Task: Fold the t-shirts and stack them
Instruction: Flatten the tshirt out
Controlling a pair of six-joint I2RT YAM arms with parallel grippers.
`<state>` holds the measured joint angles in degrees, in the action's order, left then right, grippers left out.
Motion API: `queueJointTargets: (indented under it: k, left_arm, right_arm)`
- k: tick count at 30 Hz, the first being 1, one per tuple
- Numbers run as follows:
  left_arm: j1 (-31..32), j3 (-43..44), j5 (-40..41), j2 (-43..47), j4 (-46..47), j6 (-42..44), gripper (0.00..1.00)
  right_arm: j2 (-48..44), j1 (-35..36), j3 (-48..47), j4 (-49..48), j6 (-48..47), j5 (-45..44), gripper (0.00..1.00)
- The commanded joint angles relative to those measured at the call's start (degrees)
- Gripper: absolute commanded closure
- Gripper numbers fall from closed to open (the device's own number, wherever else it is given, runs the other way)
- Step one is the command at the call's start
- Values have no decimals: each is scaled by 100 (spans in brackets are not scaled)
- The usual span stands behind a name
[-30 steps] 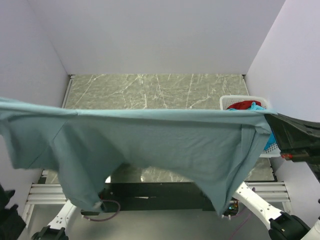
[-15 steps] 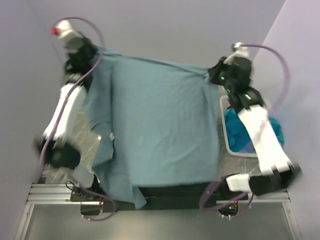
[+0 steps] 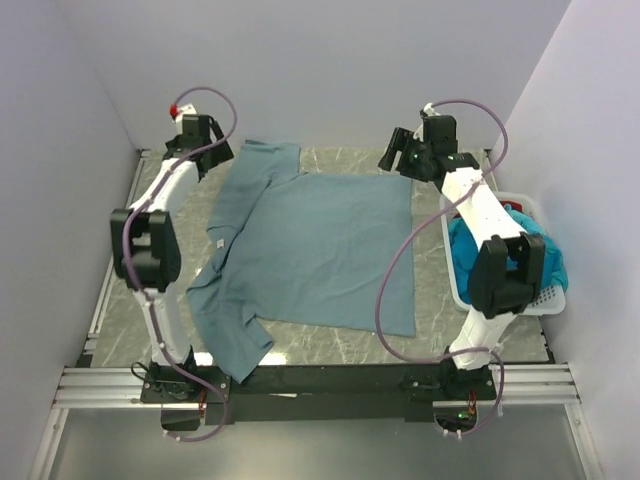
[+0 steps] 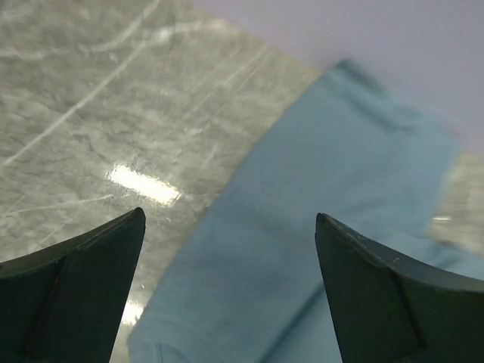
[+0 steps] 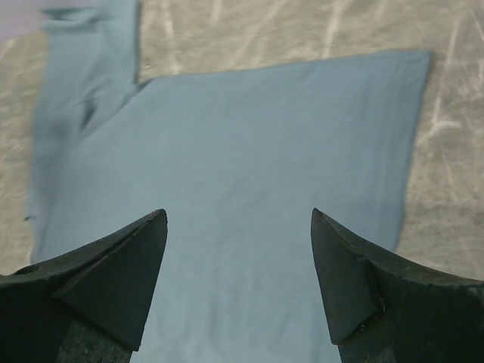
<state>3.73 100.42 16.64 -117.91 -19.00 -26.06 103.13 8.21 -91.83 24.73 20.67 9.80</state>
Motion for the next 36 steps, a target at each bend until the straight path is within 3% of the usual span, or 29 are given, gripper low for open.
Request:
queueJointTargets:
  k: [1,5,9,14,19,25,36]
  left_arm:
    - [5,-356,-257,1032,434,-406,0]
    - [14,-891,-923,1234,-6,-697,0]
    - [31,-1821,-1793,1411,317,-821,0]
    - [67,-2141,-1796,1201,284,-883,1]
    - [76,-2080,-1682,849,-50,-813,1]
    - [76,-1904,-1454,313,-252,-742,1]
    - [-73,-823,-970,-751,-938,-769,0]
  right_arm:
    - [-539,277,584,-188,-28,277,17]
    - [-812,654,1498,-232,95,171,17]
    - [-970,963,2063,-13,148,-65,17]
    - [-1032,990,2670,-21,412,-285,17]
    - [-830,929,2714,137,420,-559,17]
    - [-444,657,2759,-91,351,4,18]
    - [400,305,2241,58,157,443,18]
